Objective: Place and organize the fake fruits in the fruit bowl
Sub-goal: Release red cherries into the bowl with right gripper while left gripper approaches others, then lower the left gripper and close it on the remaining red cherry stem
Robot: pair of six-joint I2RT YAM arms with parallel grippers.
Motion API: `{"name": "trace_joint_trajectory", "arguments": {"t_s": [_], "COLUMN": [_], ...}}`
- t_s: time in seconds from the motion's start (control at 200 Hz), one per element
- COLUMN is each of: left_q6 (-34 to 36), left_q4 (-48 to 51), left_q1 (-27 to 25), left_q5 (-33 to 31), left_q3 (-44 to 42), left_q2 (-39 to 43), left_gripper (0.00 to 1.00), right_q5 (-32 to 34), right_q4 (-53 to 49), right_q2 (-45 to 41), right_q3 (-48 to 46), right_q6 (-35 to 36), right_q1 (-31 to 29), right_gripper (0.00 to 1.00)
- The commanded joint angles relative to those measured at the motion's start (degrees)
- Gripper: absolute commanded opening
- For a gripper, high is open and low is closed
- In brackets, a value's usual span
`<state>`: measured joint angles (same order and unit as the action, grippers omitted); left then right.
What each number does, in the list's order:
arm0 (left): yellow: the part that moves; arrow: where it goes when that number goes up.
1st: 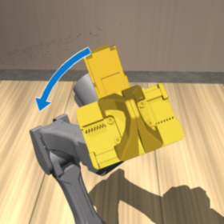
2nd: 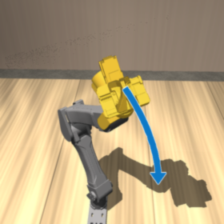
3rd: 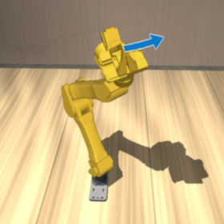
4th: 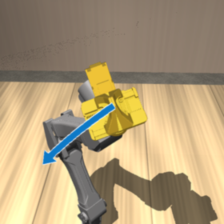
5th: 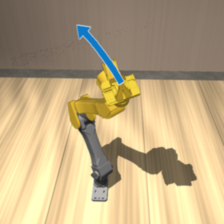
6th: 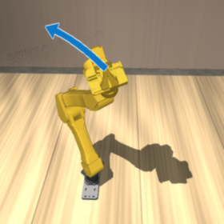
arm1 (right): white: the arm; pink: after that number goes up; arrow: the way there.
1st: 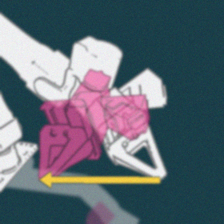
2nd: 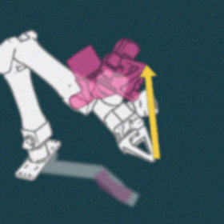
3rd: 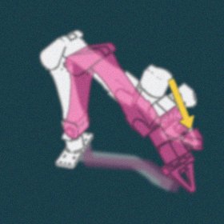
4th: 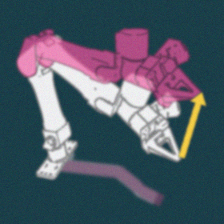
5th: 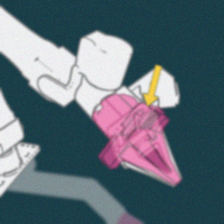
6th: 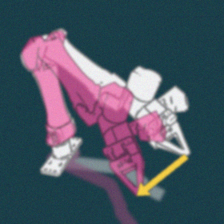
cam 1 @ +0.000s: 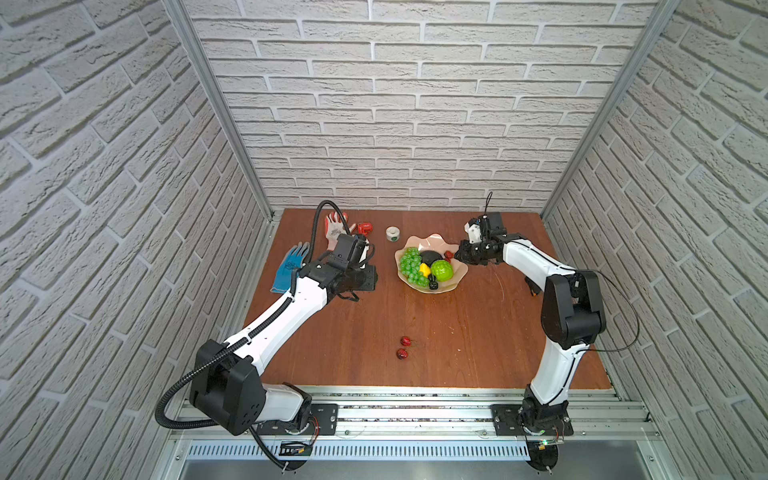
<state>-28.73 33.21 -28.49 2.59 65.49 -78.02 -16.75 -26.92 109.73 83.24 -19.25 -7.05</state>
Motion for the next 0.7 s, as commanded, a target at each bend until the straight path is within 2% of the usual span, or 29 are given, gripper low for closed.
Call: {"name": "trace_joint_trajectory", "arguments": {"t_s": [0.0, 0.255, 0.36, 0.53, 0.695], "left_q6": [-0.8, -2.5, -3.9, -3.5, -3.5], "left_q4": [-0.8, -1.2, -2.3, -3.2, -6.0], "left_q1": [0.6, 0.6, 0.1, -4.5, -10.4], "left_q5": [0.0, 1.9, 4.7, 5.8, 10.8], "left_q3": [-0.8, -3.5, -6.4, -8.5, -10.3], "left_q2": [2.0, 3.3, 3.7, 4.1, 2.0], "left_gripper": [0.46, 0.52, 0.52, 0.55, 0.55], "right_q5": [0.5, 0.5, 1.9, 2.3, 1.7], "right_q4": [-0.9, -3.4, -4.6, -6.5, -4.3], "right_q2": [-2.3, -5.1, -8.3, -13.8, -20.2], "right_q3": [0.5, 2.4, 2.3, 0.7, -6.3], "right_q6": [0.8, 1.8, 2.8, 3.3, 0.8], "right_q1": [-0.5, -0.7, -1.4, -3.8, -6.9], "right_gripper": [0.20, 0.27, 0.30, 0.31, 0.31]}}
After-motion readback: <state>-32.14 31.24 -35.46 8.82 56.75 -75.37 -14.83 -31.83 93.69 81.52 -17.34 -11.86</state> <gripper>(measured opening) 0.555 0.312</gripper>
